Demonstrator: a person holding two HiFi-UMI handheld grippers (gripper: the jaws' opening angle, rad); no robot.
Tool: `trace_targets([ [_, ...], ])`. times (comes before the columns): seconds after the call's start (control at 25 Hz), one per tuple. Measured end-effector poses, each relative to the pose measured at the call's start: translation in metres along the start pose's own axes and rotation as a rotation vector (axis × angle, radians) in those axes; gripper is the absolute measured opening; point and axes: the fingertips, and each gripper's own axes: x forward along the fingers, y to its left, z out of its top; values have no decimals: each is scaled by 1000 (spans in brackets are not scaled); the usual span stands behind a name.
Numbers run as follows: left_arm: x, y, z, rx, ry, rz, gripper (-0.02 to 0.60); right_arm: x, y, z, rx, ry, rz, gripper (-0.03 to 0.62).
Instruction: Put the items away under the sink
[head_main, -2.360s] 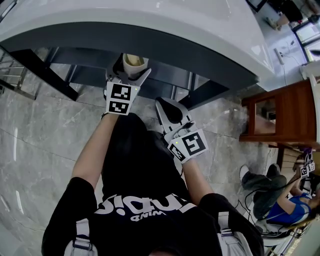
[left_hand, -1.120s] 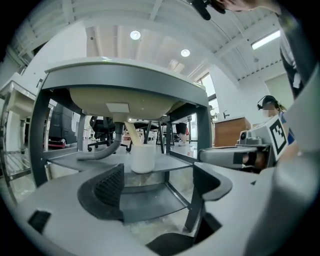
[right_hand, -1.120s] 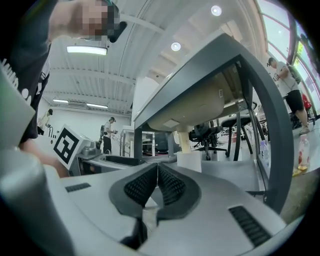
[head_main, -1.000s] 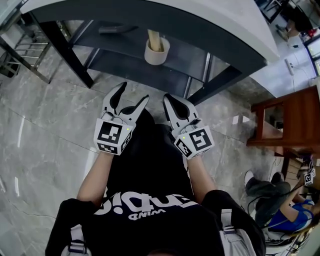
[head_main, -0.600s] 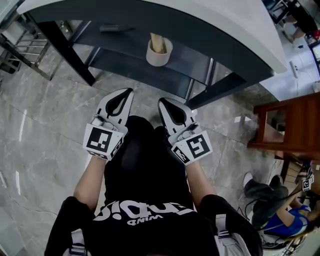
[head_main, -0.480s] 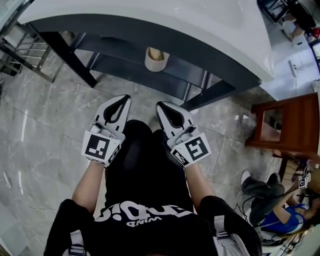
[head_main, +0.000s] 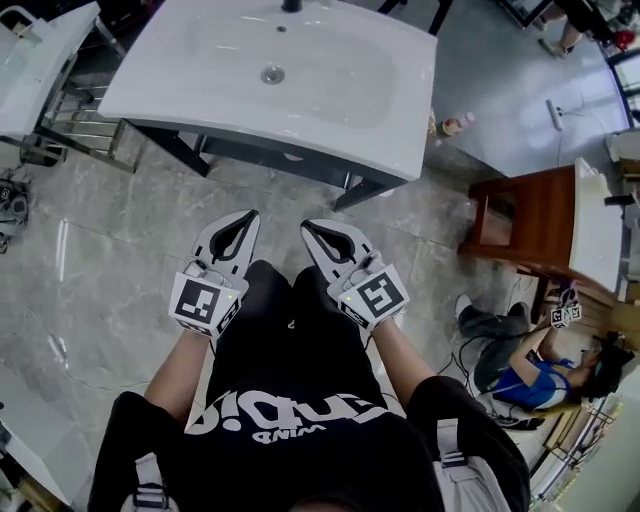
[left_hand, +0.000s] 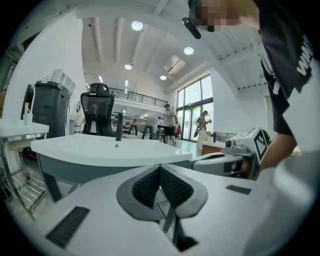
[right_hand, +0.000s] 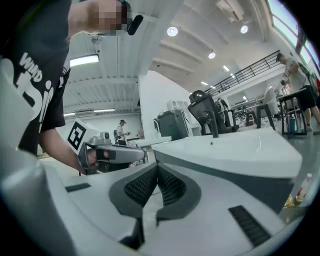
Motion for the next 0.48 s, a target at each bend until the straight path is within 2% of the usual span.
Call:
trace_targets([
  [0.12, -24, -20, 58, -19, 31, -18, 18, -11, 29, 65, -6, 30, 23, 18],
  [0.24, -48, -42, 100, -8, 56, -48, 18, -25, 49, 111, 9, 42, 23, 18],
  [0.48, -73, -48, 142, -65, 52, -98, 18, -35, 60, 164, 49, 28, -15, 18],
])
